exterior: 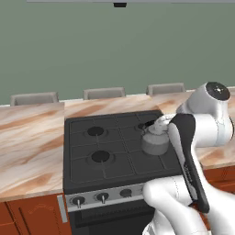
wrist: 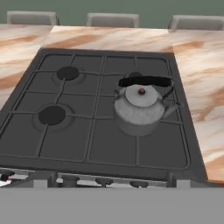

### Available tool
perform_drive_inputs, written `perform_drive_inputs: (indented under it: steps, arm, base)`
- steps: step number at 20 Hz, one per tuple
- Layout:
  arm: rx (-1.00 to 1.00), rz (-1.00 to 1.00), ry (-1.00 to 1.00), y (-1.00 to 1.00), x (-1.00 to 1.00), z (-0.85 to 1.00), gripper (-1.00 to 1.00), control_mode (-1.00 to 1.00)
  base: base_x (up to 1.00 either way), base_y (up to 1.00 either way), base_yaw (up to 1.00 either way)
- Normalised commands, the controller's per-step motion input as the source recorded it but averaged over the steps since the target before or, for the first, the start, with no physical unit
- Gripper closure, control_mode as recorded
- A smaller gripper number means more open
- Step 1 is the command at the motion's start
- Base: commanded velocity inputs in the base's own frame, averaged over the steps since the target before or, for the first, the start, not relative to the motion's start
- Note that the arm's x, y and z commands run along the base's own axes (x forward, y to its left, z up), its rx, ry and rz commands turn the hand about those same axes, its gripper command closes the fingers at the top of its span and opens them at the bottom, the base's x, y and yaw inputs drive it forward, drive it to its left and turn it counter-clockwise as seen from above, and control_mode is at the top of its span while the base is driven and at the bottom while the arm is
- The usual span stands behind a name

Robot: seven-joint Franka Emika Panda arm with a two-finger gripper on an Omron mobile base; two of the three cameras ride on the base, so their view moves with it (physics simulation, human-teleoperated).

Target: Lower the heat of the kettle.

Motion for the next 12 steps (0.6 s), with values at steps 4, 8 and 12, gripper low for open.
perform_drive_inputs:
  steps: [4,8,12]
  arm:
    - [0.01,0.00,-0.25,-0.18,-0.55,-0.19,-1.00,-1.00]
    - [0.00,0.00,-0.12,-0.16,-0.27,0.00,-1.00,-1.00]
    - [0.00,0.00,-0.09,-0.41,-0.29,0.00,-1.00,-1.00]
  base:
    - [0.00,0.00,0.00]
    - [0.00,0.00,0.00]
    - [0.00,0.00,0.00]
